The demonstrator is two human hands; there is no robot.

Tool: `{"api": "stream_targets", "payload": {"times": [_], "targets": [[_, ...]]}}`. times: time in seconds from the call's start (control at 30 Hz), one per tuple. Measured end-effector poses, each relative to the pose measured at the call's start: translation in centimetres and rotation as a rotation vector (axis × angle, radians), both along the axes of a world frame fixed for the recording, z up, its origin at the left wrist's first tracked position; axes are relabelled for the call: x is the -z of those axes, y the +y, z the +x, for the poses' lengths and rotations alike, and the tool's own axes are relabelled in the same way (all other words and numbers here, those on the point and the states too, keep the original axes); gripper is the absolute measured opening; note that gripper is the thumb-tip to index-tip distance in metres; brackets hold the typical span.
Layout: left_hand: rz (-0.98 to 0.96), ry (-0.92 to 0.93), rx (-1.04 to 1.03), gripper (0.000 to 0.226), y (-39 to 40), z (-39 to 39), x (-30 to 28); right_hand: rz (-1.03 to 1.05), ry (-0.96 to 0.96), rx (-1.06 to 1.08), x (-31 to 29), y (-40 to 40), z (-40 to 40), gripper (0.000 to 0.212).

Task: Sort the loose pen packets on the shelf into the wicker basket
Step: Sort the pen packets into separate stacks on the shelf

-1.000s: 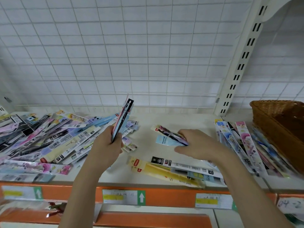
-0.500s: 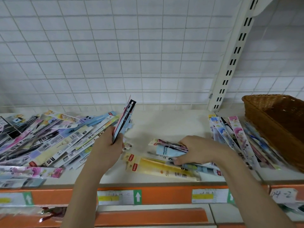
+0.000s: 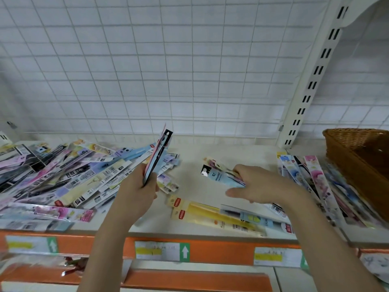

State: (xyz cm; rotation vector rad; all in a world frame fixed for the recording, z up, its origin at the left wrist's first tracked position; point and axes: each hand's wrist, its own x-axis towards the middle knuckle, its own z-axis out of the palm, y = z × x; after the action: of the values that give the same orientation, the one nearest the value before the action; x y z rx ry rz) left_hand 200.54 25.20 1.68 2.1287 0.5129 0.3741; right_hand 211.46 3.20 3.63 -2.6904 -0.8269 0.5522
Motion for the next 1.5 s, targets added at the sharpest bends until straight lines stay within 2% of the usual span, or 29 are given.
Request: {"api": "stream_targets", "payload": {"times": [0.13,0.27,0.47,0.63,0.93,1.13,1.33,1.43,1.5], "targets": [[0.021,0.009,0.005,0.015,0.2,-0.1,0.3,-0.154,0.074,-0.062,0.1,-0.2,-0.4,0.055],[0.015,0.002,0.018,0.014,0.0,0.0,0.5,-0.16,0.107,-0.021,0.3,-0.5,-0.7,0.056],[0.005,0.001,0.019,0.012,-0.7,0.2,0.3,-0.112,0.037,0.035,0.4,-0.4,-0.5,0.024],[0.037,-0.006,0.015,0.013,-1.0,0.3,-0.1,0.095,0.024,0.072,-2.7,-0.6,-0.7,0.015],[0.021,-0.05,0.006,0.015,-0.5,0.5,-1.2,0.448,-0.23,0.072,-7.7,1.3,-0.6,0.009],[-0.006,-0.07,0.003,0.018,0.0,0.5,-1.6,0.44,-0.284,0.08,-5.8,2.5,-0.4,0.021],[-0.008,-0.059,-0.005,0.019,0.1,0.8,-1.6,0.331,-0.307,0.13,-2.8,3.2,0.9,0.016],[0.011,-0.051,-0.011,0.018,0.1,1.1,-1.5,0.324,-0.289,0.138,-2.3,3.3,0.9,0.044],[0.02,-0.049,-0.017,0.018,0.1,1.3,-1.5,0.299,-0.313,0.145,-2.0,3.2,1.0,0.045]]}}
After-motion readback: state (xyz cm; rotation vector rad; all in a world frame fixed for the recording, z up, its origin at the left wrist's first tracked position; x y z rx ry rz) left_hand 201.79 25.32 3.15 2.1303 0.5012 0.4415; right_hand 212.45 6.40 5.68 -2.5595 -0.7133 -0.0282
